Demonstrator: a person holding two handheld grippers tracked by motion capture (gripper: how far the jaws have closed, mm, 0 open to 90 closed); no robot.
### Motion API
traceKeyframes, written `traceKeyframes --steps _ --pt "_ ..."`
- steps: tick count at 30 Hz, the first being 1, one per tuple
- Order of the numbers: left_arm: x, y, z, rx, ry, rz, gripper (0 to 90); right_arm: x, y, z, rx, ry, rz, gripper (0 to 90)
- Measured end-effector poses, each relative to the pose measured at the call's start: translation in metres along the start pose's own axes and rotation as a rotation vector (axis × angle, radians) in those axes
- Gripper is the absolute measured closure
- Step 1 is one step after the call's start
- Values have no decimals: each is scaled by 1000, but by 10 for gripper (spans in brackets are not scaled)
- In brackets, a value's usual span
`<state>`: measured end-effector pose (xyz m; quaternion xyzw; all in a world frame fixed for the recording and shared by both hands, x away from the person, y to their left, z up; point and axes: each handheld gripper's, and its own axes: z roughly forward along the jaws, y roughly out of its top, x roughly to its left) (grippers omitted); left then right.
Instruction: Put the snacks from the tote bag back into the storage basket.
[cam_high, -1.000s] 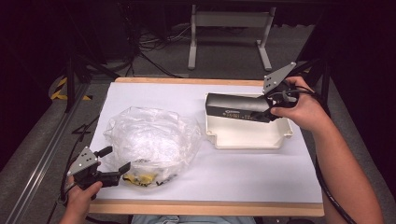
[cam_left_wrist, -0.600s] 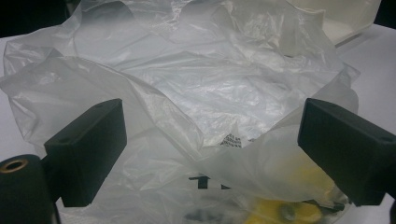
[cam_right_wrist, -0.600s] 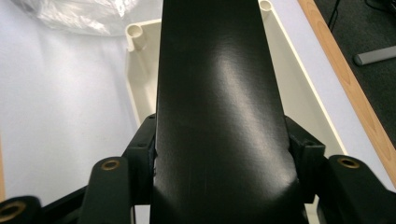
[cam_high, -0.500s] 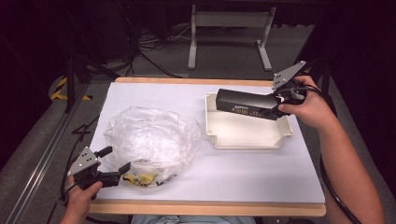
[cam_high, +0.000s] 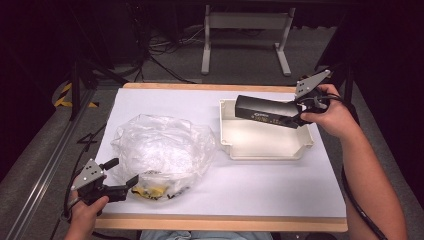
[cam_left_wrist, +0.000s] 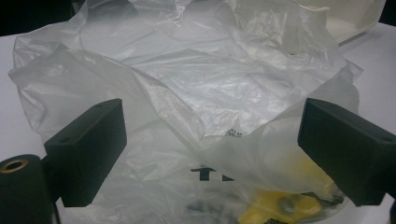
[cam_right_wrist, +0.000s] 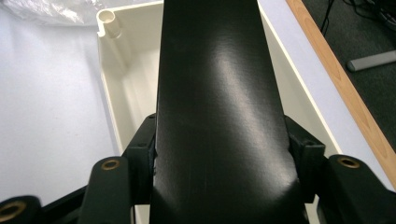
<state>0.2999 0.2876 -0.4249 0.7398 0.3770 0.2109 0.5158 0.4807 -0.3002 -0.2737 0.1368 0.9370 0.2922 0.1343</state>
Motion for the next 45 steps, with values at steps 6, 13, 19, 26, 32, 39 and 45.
traceKeyframes --steps 6,13,19,26,32,39,45 --pt "-2 -2 -5 -3 9 0 89 -5 -5 5 -42 3 -55 431" --pt "-3 -5 -10 1 24 -7 89 -10 -9 14 -46 32 -93 430" --pt "-4 -7 -13 0 33 -10 89 -14 -12 22 -58 71 -112 430" --pt "-5 -8 -16 0 38 -10 89 -16 -17 33 -23 97 -116 430" --pt "-5 -9 -18 -5 41 -13 89 -19 -25 42 1 97 -117 430" --pt "-5 -8 -18 -6 38 -7 88 -21 -30 51 26 104 -114 430" --pt "-3 -8 -18 1 48 -11 89 -22 -33 60 55 112 -109 430"
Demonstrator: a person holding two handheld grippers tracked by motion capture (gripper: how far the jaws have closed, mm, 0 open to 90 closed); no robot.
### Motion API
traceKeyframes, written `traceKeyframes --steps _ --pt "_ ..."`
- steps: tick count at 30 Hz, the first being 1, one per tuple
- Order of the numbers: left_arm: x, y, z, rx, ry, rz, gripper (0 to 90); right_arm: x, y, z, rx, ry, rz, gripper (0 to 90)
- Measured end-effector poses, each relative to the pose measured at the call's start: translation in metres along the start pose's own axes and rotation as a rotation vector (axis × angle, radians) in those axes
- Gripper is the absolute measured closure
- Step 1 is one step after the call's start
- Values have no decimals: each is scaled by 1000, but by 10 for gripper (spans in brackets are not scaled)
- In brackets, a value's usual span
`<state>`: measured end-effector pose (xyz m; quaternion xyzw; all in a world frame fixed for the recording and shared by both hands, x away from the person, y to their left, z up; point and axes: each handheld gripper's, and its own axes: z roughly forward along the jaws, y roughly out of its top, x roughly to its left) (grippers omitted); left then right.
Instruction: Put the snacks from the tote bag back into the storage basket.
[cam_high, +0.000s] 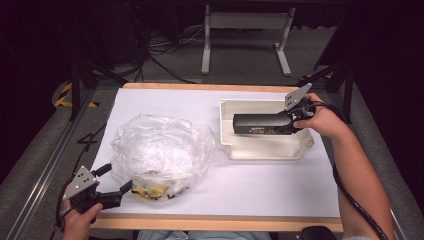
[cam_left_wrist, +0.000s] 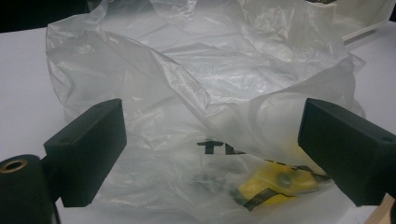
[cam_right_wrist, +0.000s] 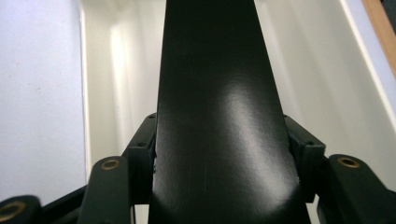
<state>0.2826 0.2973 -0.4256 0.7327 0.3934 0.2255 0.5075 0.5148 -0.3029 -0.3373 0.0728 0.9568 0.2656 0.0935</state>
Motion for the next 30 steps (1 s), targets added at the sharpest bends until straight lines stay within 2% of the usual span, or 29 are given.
traceKeyframes --steps 19,30 --pt "0 0 2 0 -4 4 88 -2 -6 20 61 45 12 427" --pt "0 1 4 3 -13 1 89 -5 -9 23 87 66 29 422"
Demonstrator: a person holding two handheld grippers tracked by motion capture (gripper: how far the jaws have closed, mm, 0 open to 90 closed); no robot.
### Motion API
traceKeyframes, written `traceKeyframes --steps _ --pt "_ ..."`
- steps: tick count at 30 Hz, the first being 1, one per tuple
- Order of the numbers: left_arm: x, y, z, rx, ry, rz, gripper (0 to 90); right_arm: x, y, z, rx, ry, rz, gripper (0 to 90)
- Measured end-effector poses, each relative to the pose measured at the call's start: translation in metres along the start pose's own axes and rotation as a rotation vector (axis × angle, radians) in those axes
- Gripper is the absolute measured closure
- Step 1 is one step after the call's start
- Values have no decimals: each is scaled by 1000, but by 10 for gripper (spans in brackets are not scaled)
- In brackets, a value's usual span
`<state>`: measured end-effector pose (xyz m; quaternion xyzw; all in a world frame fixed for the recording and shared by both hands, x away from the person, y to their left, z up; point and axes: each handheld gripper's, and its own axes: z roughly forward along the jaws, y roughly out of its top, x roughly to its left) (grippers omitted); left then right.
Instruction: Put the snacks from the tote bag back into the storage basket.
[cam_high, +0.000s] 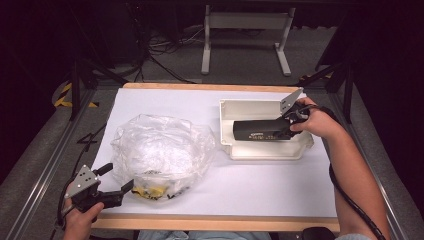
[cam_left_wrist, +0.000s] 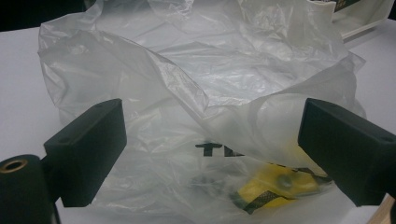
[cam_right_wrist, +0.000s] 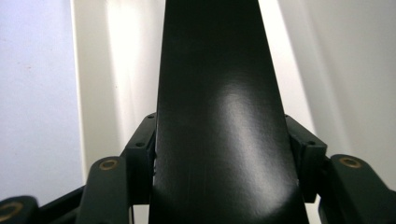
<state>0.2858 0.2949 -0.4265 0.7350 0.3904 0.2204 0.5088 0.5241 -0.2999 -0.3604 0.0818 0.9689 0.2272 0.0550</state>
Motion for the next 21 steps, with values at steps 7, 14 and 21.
traceKeyframes --steps 7,14,21 --pt "1 -1 1 2 0 -2 88 -4 0 4 24 2 -13 417" --pt "1 -1 1 3 1 -5 88 -6 -2 10 53 18 -16 421" --pt "1 -1 1 6 -2 -3 88 -9 -5 16 90 1 9 403"
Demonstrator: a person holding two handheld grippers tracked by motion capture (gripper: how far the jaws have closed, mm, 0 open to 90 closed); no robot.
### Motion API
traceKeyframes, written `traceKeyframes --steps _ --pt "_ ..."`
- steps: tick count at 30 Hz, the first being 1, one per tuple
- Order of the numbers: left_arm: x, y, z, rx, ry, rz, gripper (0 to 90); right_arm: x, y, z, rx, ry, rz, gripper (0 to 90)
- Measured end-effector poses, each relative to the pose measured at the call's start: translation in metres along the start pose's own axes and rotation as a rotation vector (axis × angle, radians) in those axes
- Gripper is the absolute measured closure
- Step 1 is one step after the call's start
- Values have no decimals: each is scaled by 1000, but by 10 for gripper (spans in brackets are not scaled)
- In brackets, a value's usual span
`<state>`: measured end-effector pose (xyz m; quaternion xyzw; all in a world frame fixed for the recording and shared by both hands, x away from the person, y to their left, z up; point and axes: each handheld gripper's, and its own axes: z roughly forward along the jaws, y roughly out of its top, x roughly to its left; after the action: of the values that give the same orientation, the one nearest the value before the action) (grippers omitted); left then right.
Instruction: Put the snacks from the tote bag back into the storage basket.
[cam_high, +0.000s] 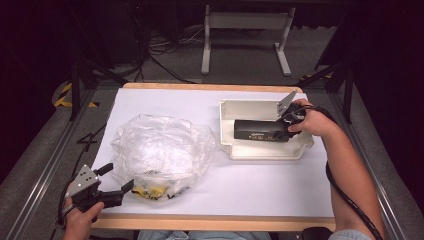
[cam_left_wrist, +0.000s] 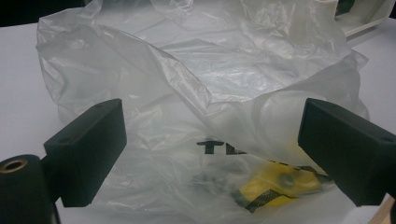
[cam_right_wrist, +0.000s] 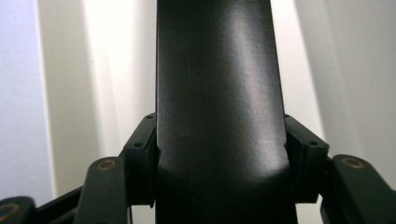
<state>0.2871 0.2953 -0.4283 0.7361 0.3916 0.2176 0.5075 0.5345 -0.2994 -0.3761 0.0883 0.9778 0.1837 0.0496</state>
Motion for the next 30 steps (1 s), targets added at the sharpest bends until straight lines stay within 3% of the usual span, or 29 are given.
traceKeyframes --steps 11,14,22,26,30 --pt "0 0 0 -1 2 2 88 -2 -3 -4 -11 -32 35 350" --pt "0 0 0 -2 2 1 88 -1 -3 -5 -22 -41 25 327" --pt "0 2 0 -4 0 3 88 4 4 -18 -48 -74 35 256" --pt "-1 2 1 -11 -5 3 88 10 11 -30 -77 -114 44 197" --pt "0 3 2 -12 -14 4 88 20 19 -44 -116 -147 82 155"
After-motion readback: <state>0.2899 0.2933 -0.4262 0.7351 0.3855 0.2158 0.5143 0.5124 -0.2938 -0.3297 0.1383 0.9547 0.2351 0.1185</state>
